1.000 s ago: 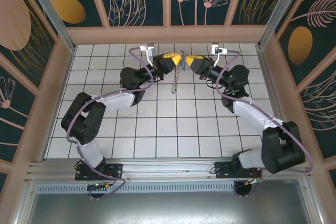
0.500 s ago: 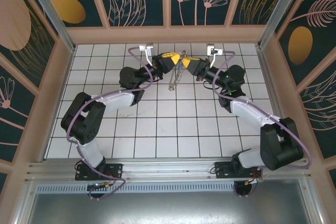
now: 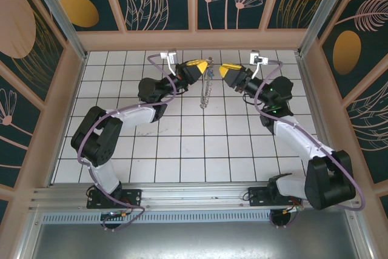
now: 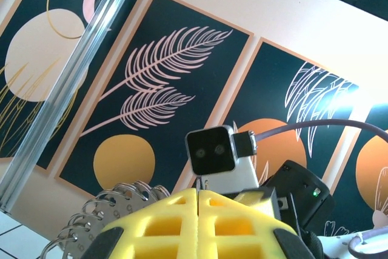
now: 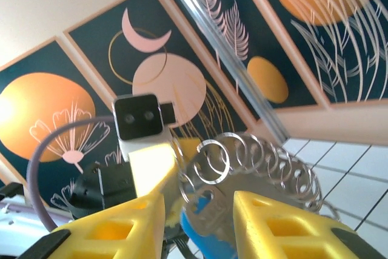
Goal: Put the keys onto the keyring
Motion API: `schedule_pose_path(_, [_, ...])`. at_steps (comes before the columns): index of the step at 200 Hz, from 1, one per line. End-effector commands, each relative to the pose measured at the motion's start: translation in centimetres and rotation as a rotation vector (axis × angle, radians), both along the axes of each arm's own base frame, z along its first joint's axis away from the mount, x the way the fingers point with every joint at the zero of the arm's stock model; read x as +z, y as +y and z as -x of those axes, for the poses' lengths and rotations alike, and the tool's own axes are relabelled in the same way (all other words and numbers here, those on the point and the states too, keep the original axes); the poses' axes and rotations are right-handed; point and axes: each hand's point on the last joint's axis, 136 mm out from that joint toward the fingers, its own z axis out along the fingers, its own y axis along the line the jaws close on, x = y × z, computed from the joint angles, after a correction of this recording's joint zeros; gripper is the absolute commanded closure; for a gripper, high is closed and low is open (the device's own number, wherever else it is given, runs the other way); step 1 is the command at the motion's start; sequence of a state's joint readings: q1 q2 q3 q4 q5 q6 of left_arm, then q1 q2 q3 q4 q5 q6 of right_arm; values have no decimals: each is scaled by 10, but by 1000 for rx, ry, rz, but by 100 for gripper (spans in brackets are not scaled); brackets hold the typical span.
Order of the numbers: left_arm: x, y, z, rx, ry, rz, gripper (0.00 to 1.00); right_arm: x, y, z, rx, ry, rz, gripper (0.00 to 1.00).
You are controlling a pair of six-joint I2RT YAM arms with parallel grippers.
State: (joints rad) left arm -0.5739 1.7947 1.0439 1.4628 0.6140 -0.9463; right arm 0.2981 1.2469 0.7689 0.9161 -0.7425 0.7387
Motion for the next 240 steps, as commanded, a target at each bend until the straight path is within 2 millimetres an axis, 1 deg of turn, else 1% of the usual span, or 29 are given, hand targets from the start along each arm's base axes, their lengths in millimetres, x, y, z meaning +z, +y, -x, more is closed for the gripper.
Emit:
schedule_pose_path(1, [23,9,2,7,-38,81,100,21,-5,-1,-27,-41,-34,64])
schedule_pose_path(16, [23,10,0,10,-17,87,100,26,0,-6,-10,-34,-55,63])
schedule_pose_path(32, [23,11,-3,16,4,95,100,28,5,-12,12,-21,-74,63])
schedule_pose_path(70, [19,11,-9,20,61,100,100,19,19,-18,58,7,-98,57])
schedule_pose_path(107, [15,11,-14,33,95,100,100,10,31,-19,90,26,-103,57])
schedule_pose_path(172, [3,10,-24,39,166,109,100,7,31,-20,87,30,-109,59])
schedule_pose_path(220, [-4,10,-29,29,221,122,100,6,35,-25,99,38,-119,60])
schedule_pose_path(240, [-8,9,-32,26,247,127,100,3,37,-29,104,49,-119,61])
